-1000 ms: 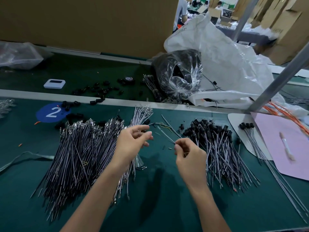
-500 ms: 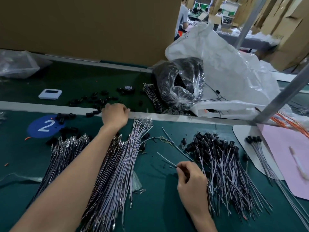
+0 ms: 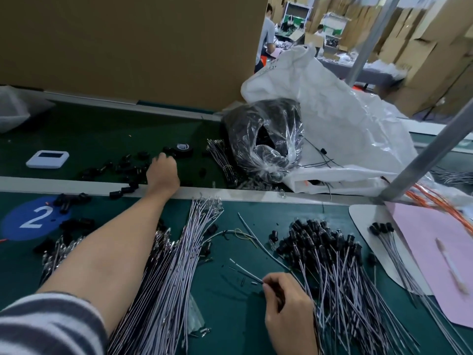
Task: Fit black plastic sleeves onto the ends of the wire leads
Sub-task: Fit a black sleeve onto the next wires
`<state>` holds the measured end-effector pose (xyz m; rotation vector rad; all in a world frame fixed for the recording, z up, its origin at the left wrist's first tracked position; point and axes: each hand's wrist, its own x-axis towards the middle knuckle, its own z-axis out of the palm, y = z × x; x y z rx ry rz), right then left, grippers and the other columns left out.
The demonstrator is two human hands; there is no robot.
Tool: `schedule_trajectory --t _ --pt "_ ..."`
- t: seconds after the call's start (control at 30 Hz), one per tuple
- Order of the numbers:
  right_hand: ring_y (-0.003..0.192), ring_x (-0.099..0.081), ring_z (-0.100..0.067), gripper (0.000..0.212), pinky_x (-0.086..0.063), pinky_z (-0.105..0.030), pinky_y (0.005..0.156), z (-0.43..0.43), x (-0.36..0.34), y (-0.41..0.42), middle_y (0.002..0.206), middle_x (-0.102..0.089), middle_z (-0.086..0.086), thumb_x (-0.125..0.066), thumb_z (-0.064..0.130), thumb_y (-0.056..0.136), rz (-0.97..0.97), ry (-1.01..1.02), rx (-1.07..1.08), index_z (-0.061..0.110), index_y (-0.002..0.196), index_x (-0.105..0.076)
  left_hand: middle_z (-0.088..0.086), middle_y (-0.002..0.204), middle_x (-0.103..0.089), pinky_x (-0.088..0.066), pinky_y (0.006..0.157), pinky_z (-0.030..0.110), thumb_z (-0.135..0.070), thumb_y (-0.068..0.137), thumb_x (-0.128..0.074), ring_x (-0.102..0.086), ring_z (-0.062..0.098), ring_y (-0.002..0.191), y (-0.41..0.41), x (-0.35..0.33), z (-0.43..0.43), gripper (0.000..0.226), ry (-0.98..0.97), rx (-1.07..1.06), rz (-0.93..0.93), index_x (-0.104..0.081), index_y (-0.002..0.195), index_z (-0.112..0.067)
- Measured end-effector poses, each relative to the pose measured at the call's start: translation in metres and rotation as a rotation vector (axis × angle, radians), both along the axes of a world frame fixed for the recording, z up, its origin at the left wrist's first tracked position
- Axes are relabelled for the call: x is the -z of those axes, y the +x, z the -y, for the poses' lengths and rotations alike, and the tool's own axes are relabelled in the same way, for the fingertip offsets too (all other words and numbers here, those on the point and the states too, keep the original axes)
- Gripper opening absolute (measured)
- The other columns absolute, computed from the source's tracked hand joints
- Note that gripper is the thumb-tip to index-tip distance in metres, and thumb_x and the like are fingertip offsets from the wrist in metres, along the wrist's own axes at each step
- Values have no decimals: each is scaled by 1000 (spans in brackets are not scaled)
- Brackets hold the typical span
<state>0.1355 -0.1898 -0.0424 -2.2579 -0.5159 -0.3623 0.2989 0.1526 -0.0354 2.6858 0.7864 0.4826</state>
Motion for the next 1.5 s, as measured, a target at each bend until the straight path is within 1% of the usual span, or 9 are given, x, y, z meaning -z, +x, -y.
schedule_trajectory --t 0.2,0.33,0.43,0.63,0.73,0.87,1.03,1.2,1.5 --pt "79 -57 -5 26 -42 -4 63 -2 1 2 77 -61 8 -72 -12 78 -7 12 4 13 80 -66 19 111 -51 -38 69 35 15 81 -52 -55 36 95 -2 -11 0 18 -83 42 150 -57 93 3" --pt "84 -58 -2 30 -43 -6 65 -2 -5 0 80 -61 12 -71 -5 83 -55 70 19 23 83 -61 8 103 -66 -43 84 22 5 82 -63 -61 20 97 -26 -32 25 21 -389 41 365 -65 100 -4" --pt "83 -58 -4 25 -43 -8 66 -3 -8 -1 79 -63 11 -71 0 84 -95 114 50 23 83 -63 -6 94 -67 -46 76 11 -3 84 -68 -61 3 83 -66 -46 63 19 -600 153 410 -66 97 -17" --pt "76 -61 -5 18 -44 -9 67 -4 -27 -8 81 -66 6 -68 3 88 -184 278 81 20 84 -66 7 101 -68 -59 73 25 9 88 -62 -72 18 81 -156 -64 123 23 -1249 257 461 -64 102 -9" --pt "72 -60 -5 15 -45 -11 65 -5 -46 -12 80 -67 4 -68 4 88 -171 361 56 19 85 -68 7 98 -70 -59 78 27 14 86 -61 -70 16 80 -192 -68 144 27 -1402 285 523 -64 104 -7" --pt "73 -60 -5 15 -45 -12 66 -10 -68 -21 81 -67 5 -69 5 87 -128 374 0 20 85 -69 7 94 -71 -58 86 29 13 87 -58 -67 18 86 -219 -68 162 26 -1491 320 592 -64 105 -6" --pt "75 -60 -3 19 -44 -9 67 -11 -80 -34 82 -66 4 -69 1 86 -61 333 -35 21 84 -68 3 90 -72 -57 81 25 13 87 -58 -67 18 85 -234 -66 164 26 -1515 320 685 -64 103 -6" --pt "75 -60 -6 22 -45 -9 67 -12 -85 -39 81 -66 3 -69 -1 85 -7 302 -42 21 83 -68 2 91 -74 -56 80 24 11 85 -61 -68 17 86 -238 -65 163 27 -1479 359 679 -65 103 -8" --pt "69 -59 -5 20 -44 -10 63 -13 -81 -42 78 -67 2 -69 2 86 -92 303 -36 21 81 -68 3 91 -75 -55 78 22 14 84 -63 -70 13 87 -242 -56 171 30 -1422 423 621 -64 103 -9"
